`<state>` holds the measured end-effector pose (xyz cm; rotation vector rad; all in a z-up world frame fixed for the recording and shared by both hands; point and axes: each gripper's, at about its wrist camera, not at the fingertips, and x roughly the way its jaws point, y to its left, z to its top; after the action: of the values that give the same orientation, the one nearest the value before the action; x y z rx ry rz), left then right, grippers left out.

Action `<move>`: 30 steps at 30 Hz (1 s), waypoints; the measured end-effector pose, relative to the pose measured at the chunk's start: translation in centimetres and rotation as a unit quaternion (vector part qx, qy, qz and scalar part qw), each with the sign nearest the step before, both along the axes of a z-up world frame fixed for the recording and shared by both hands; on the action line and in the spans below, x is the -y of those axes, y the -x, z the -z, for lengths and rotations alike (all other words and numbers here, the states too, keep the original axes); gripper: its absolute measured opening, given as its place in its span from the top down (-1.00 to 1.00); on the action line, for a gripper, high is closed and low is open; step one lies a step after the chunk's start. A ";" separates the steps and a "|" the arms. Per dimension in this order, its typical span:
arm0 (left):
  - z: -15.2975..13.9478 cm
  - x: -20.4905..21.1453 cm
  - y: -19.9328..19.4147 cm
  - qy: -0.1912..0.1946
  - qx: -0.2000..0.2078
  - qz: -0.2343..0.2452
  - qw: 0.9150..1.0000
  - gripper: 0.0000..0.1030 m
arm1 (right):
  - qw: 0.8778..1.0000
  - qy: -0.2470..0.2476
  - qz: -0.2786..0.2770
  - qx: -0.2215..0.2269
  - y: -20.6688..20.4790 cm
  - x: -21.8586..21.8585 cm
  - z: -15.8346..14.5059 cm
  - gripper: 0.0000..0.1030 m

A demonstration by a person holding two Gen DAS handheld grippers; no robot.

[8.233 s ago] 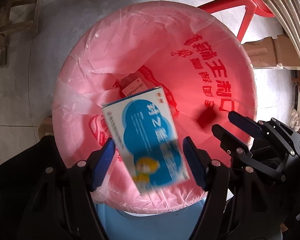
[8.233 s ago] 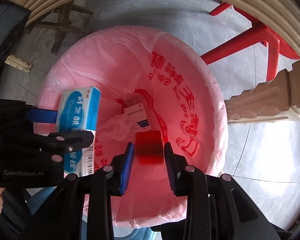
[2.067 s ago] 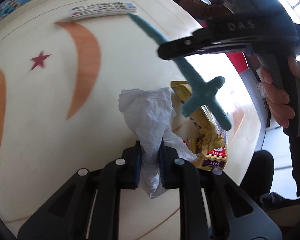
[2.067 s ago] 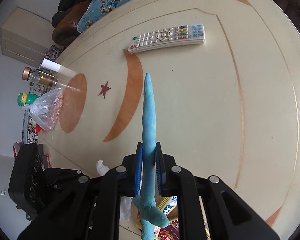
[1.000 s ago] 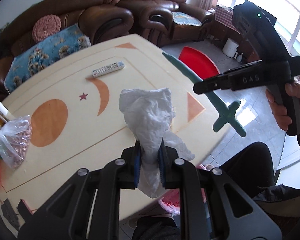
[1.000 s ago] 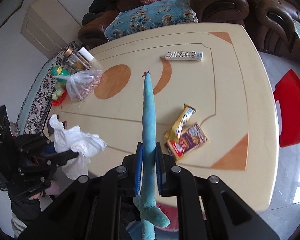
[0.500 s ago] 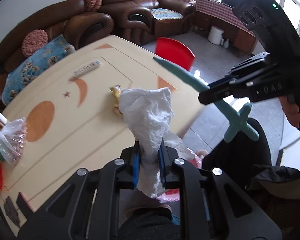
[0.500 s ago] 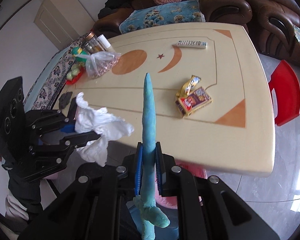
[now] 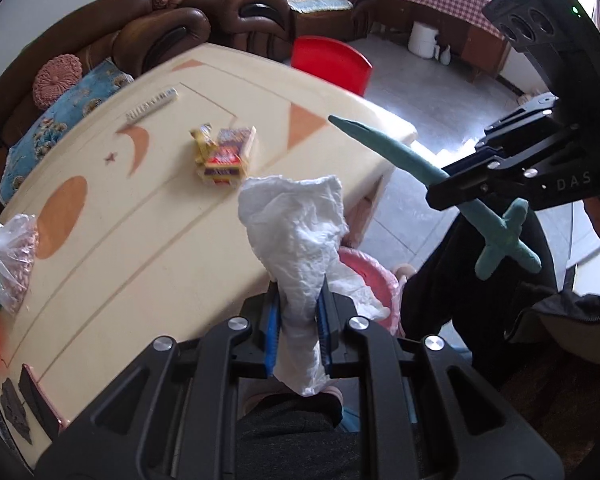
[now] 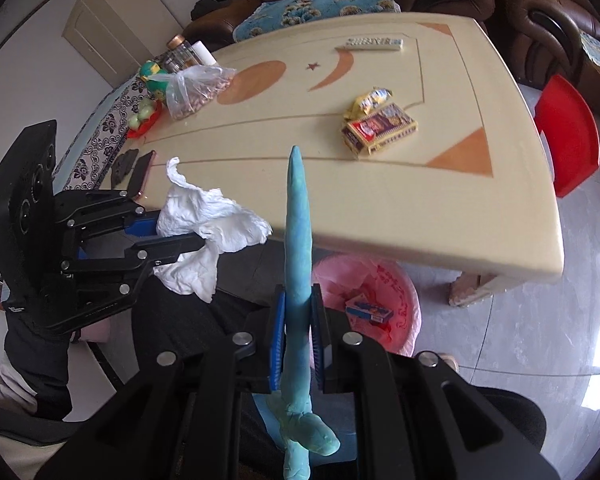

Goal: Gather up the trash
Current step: 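Lift the tissue and teal toy and carry both down over the pink bin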

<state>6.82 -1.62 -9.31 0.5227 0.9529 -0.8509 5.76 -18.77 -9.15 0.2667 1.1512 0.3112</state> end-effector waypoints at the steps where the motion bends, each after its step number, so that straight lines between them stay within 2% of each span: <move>1: 0.6 0.1 0.3 -0.001 -0.004 0.003 1.000 0.69 | 1.000 -0.001 0.001 -0.002 0.0 0.1 0.5 0.75; 9: 5.5 1.5 1.6 -0.028 -0.031 0.020 0.999 0.69 | 0.999 0.005 0.014 -0.032 0.5 0.2 6.1 0.75; 19: 14.9 2.6 1.9 -0.060 -0.105 0.013 0.993 0.69 | 0.996 -0.004 0.025 -0.082 0.0 0.1 13.8 0.75; 26: 20.3 2.5 0.5 -0.064 -0.166 -0.028 0.984 0.69 | 0.992 -0.012 0.042 -0.119 -0.9 0.3 19.6 0.75; 30: 22.0 2.7 -0.4 -0.074 -0.168 -0.059 0.981 0.69 | 0.990 -0.009 0.048 -0.136 -1.9 0.4 22.7 0.75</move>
<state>7.22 -4.29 -31.30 0.4528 1.3516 -0.7779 7.66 -19.16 -31.83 0.3876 1.3995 0.2027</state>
